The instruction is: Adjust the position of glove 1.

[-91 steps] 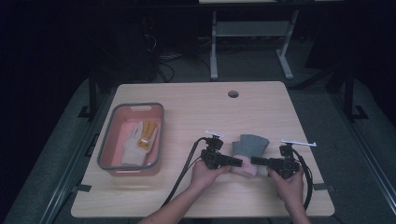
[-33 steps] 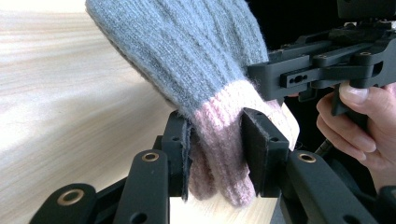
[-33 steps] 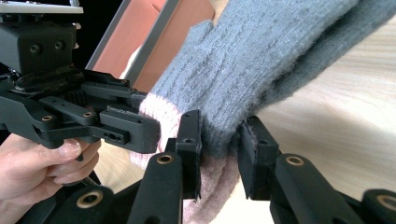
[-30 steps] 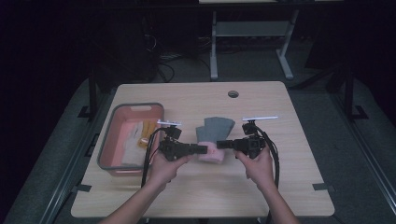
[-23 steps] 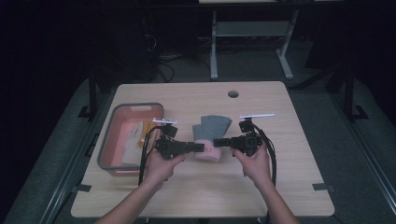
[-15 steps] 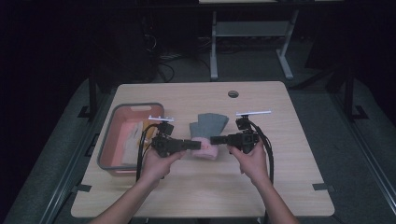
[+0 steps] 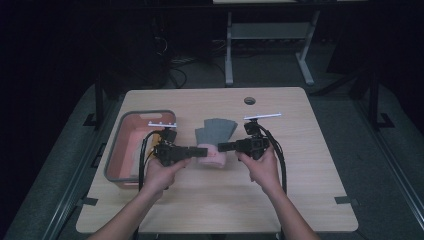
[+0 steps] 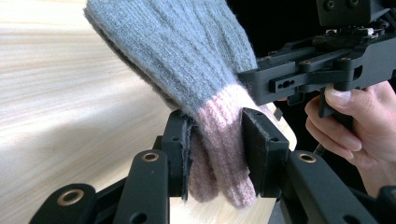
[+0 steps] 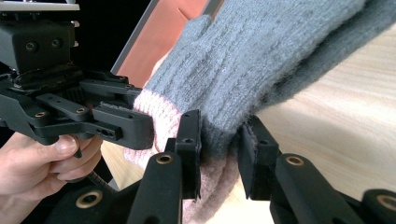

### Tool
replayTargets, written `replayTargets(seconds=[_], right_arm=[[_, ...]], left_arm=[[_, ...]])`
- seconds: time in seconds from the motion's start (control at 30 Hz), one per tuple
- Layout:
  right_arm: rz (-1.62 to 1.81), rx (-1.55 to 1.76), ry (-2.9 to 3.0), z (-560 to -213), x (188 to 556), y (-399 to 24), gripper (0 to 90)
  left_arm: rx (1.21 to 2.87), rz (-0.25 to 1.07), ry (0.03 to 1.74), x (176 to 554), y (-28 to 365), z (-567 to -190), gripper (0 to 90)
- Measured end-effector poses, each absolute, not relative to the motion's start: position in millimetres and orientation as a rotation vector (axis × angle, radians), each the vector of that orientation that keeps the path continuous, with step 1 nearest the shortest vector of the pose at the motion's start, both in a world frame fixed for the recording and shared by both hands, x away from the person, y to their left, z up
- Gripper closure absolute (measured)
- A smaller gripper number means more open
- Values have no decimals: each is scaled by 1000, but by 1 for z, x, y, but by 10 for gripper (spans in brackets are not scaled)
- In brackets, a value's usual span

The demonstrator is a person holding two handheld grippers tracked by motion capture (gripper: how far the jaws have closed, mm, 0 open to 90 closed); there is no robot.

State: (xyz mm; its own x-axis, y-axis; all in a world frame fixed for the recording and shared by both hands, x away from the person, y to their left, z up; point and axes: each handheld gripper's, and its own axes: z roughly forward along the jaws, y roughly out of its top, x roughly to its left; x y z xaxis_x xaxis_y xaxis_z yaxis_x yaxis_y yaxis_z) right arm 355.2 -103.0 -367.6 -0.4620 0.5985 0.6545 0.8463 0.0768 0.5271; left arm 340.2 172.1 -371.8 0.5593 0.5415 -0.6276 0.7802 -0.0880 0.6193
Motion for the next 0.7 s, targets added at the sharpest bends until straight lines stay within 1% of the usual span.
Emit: replayTargets(seconds=[0.7], right_arm=[[-1301,-1383,-2137,-360,371,-70,716]], left_arm=[[1739,-240,1118,342,204,-364,641]])
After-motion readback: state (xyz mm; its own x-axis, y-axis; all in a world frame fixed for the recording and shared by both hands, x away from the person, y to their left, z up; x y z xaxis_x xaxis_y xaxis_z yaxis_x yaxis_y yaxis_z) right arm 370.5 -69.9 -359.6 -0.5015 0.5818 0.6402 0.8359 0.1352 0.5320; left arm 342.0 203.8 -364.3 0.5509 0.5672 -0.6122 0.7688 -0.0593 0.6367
